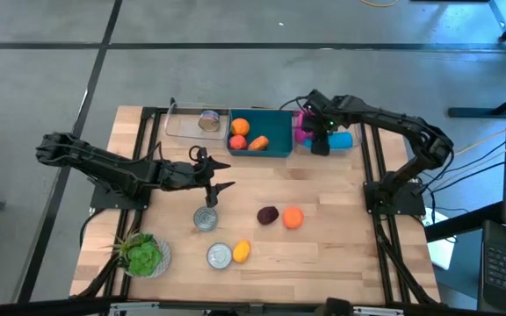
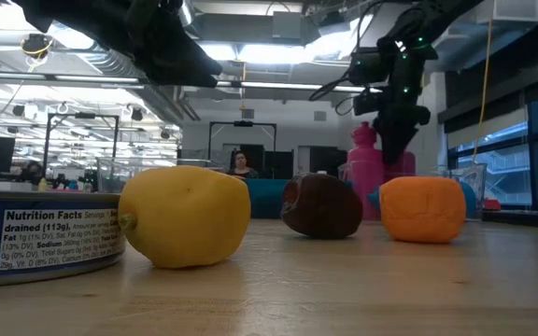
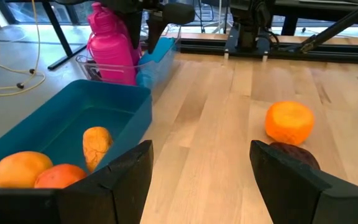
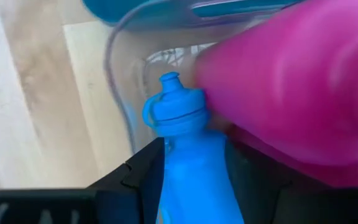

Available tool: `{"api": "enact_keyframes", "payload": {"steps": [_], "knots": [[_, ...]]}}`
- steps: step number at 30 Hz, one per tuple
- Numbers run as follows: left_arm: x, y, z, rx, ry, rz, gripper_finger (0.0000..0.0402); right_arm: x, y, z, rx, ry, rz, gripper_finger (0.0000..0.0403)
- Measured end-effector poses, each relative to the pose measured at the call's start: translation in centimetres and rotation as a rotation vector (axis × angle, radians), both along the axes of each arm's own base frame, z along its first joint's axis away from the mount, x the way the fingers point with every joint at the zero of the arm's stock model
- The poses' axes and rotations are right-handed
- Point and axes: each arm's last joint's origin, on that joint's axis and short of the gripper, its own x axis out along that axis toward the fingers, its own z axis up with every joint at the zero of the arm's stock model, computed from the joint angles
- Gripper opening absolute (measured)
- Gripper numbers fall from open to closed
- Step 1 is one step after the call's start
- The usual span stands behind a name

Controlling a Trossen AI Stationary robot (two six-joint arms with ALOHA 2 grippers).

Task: Pick & Place Food Item
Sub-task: Adjust the violet water bottle

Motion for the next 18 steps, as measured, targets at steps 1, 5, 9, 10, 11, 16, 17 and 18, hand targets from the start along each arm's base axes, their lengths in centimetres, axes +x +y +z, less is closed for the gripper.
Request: {"api": "enact_keyframes", "payload": {"steps": [1,5,9,10,11,16,17,18], "knots": [[0.0,0.0,0.0,0.0,0.0,0.0,0.026,0.0,0.1,-0.1,0.01,0.004,0.007,0.0166],[0.0,0.0,0.0,0.001,0.0,0.0,0.026,0.3,0.4,-0.3,0.022,0.016,0.032,0.0166],[0.0,0.0,0.0,-0.002,-0.001,0.001,0.026,0.6,0.8,-0.5,0.038,0.009,0.05,0.0167],[0.0,0.0,0.0,-0.005,-0.002,0.001,0.026,0.6,0.9,-0.5,0.041,0.007,0.051,0.0168],[0.0,0.0,0.0,-0.007,-0.003,0.002,0.026,0.7,1.0,-0.5,0.043,0.006,0.05,0.017],[0.0,0.0,0.0,-0.017,-0.006,0.005,0.026,1.0,1.4,-0.5,0.056,-0.007,0.057,0.0198],[0.0,0.0,0.0,-0.02,-0.007,0.006,0.026,1.0,1.4,-0.5,0.058,-0.008,0.052,0.0205],[0.0,0.0,0.0,-0.021,-0.008,0.006,0.026,1.0,1.4,-0.5,0.059,-0.008,0.05,0.0212]]}}
